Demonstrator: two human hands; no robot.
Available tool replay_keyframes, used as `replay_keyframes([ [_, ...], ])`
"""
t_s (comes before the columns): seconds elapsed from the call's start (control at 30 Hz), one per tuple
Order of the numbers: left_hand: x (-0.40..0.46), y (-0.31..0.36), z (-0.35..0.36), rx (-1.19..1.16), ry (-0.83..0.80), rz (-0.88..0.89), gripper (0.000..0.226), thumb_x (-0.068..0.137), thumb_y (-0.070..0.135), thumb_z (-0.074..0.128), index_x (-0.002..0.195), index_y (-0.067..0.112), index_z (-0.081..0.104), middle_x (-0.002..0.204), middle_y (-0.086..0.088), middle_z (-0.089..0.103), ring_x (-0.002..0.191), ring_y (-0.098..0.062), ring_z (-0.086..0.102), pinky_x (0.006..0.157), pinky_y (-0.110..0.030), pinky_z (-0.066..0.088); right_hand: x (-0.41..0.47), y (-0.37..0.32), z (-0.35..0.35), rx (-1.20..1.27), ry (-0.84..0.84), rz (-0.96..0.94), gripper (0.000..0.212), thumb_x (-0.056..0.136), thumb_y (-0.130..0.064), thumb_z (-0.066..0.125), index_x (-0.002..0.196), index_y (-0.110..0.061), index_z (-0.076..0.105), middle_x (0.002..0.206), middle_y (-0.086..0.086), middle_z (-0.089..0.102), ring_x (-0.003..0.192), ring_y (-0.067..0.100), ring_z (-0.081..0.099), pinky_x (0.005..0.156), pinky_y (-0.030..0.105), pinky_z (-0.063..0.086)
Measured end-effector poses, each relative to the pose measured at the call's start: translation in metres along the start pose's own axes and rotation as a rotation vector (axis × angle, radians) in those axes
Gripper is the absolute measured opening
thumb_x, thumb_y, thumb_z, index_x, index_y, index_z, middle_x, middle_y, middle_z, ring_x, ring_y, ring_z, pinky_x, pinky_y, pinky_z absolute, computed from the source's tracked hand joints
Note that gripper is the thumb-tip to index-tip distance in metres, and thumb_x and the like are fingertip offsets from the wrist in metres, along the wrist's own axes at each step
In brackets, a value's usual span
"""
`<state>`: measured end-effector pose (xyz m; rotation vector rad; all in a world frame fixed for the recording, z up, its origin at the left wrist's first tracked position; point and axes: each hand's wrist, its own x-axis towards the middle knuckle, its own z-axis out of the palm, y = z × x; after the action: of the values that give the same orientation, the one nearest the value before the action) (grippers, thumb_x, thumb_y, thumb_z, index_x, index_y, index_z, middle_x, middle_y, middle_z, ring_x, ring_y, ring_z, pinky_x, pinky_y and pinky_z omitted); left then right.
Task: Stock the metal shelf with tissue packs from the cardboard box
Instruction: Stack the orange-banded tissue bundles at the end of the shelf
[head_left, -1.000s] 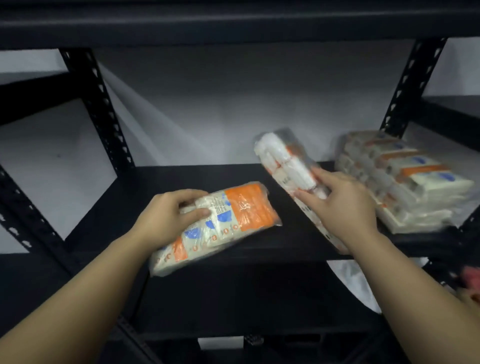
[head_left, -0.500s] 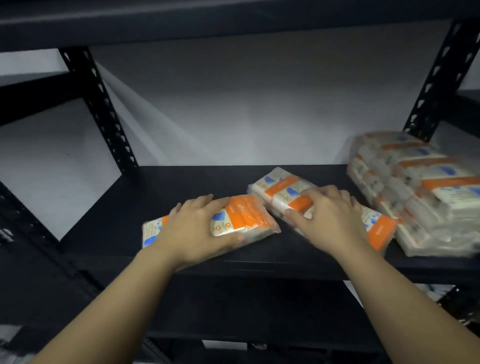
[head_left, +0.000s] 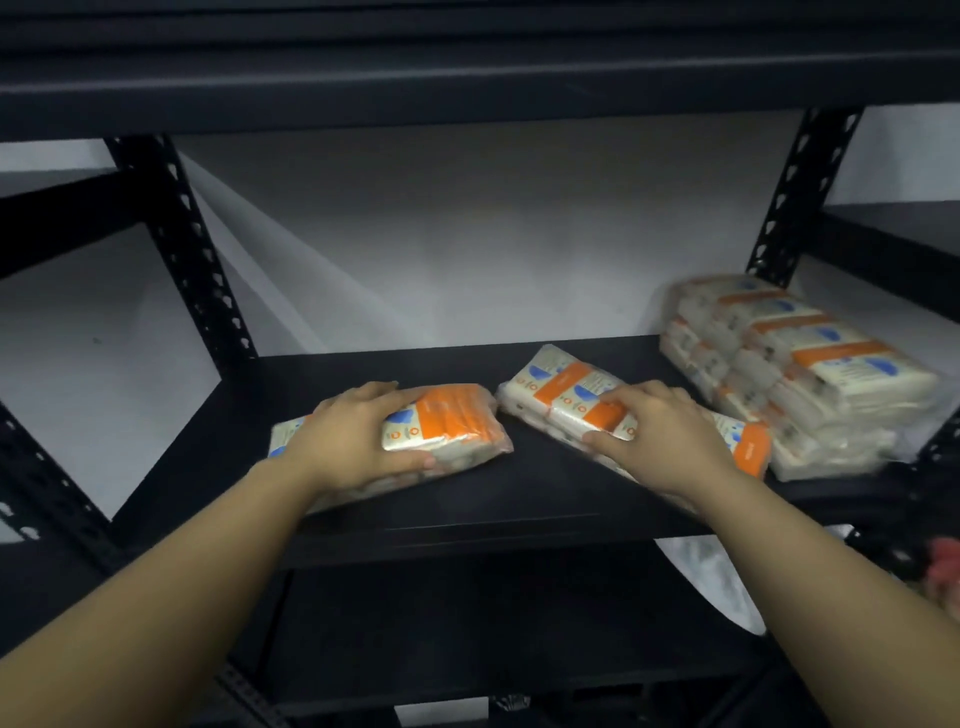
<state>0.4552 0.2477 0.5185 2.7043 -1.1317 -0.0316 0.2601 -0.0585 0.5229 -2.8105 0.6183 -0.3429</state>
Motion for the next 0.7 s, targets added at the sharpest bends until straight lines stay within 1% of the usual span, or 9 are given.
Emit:
replay_keyframes([
  [0.07, 0.003, -0.011, -0.002, 0.013, -0.004, 0.007, 0.096, 0.074, 0.089, 0.058, 0.157, 0.054, 0.024, 0.165, 0.003, 0.031, 0.145, -0.026, 0.039, 0.118, -0.052, 0.032, -0.006, 0.0, -0.004, 0.025, -0.006, 0.032, 0.062, 0.085, -0.07, 0.066, 0.138, -0.039, 0.058, 0.139, -0.003, 0.055, 0.124, 0.024, 0.049, 0.107, 0.048, 0.043],
  [0.13, 0.004, -0.019, -0.005, -0.009, 0.013, 0.03, 0.094, 0.074, 0.088, 0.06, 0.155, 0.055, 0.027, 0.164, 0.003, 0.028, 0.144, -0.026, 0.038, 0.118, -0.052, 0.034, -0.011, 0.001, -0.006, 0.026, -0.015, 0.051, 0.062, 0.084, -0.068, 0.068, 0.138, -0.039, 0.058, 0.138, -0.003, 0.055, 0.124, 0.024, 0.049, 0.107, 0.046, 0.043],
  [0.2, 0.006, -0.024, -0.007, -0.031, 0.044, 0.071, 0.095, 0.069, 0.093, 0.056, 0.152, 0.051, 0.035, 0.156, 0.004, 0.034, 0.139, -0.024, 0.041, 0.115, -0.05, 0.037, -0.015, 0.002, -0.008, 0.041, -0.025, 0.064, 0.061, 0.084, -0.065, 0.071, 0.138, -0.038, 0.059, 0.137, -0.003, 0.055, 0.124, 0.023, 0.05, 0.106, 0.044, 0.044],
  [0.3, 0.011, -0.025, -0.01, -0.011, 0.043, 0.145, 0.105, 0.061, 0.104, 0.043, 0.147, 0.045, 0.045, 0.141, 0.009, 0.046, 0.129, -0.017, 0.045, 0.109, -0.044, 0.042, -0.018, 0.005, -0.009, 0.067, -0.03, 0.08, 0.06, 0.083, -0.061, 0.076, 0.135, -0.036, 0.06, 0.136, -0.004, 0.057, 0.121, 0.021, 0.052, 0.105, 0.044, 0.046],
  [0.4, 0.015, -0.019, -0.012, -0.022, 0.037, 0.157, 0.102, 0.06, 0.098, 0.05, 0.145, 0.042, 0.048, 0.136, 0.011, 0.05, 0.126, -0.016, 0.046, 0.107, -0.045, 0.044, -0.019, 0.006, -0.011, 0.107, -0.047, 0.088, 0.057, 0.082, -0.055, 0.081, 0.132, -0.037, 0.061, 0.135, -0.004, 0.059, 0.117, 0.019, 0.057, 0.102, 0.044, 0.05],
  [0.47, 0.017, -0.009, -0.012, -0.062, 0.055, 0.167, 0.097, 0.062, 0.093, 0.055, 0.143, 0.042, 0.05, 0.135, 0.011, 0.051, 0.125, -0.016, 0.047, 0.107, -0.045, 0.045, -0.022, 0.011, -0.013, 0.13, -0.038, 0.086, 0.057, 0.08, -0.056, 0.081, 0.131, -0.038, 0.062, 0.134, -0.005, 0.062, 0.115, 0.018, 0.059, 0.1, 0.043, 0.052],
  [0.57, 0.025, 0.014, -0.007, -0.159, 0.077, 0.226, 0.082, 0.067, 0.085, 0.065, 0.139, 0.047, 0.051, 0.133, 0.012, 0.052, 0.126, -0.014, 0.05, 0.106, -0.042, 0.047, -0.029, 0.027, -0.015, 0.086, 0.006, 0.086, 0.07, 0.076, -0.062, 0.081, 0.136, -0.032, 0.061, 0.132, -0.003, 0.063, 0.117, 0.02, 0.059, 0.098, 0.041, 0.049],
  [0.67, 0.039, 0.05, -0.001, -0.207, 0.044, 0.281, 0.089, 0.065, 0.083, 0.066, 0.144, 0.045, 0.049, 0.138, 0.011, 0.048, 0.129, -0.011, 0.05, 0.108, -0.037, 0.046, -0.036, 0.044, -0.016, 0.036, 0.015, 0.074, 0.082, 0.074, -0.063, 0.083, 0.143, -0.028, 0.057, 0.137, 0.0, 0.06, 0.12, 0.021, 0.057, 0.1, 0.038, 0.047],
  [0.7, 0.046, 0.064, 0.001, -0.213, 0.029, 0.303, 0.088, 0.066, 0.08, 0.069, 0.145, 0.046, 0.048, 0.14, 0.011, 0.045, 0.13, -0.01, 0.048, 0.109, -0.037, 0.046, -0.038, 0.049, -0.016, 0.016, 0.01, 0.059, 0.085, 0.074, -0.065, 0.082, 0.145, -0.028, 0.055, 0.14, 0.001, 0.058, 0.123, 0.021, 0.055, 0.102, 0.038, 0.045],
])
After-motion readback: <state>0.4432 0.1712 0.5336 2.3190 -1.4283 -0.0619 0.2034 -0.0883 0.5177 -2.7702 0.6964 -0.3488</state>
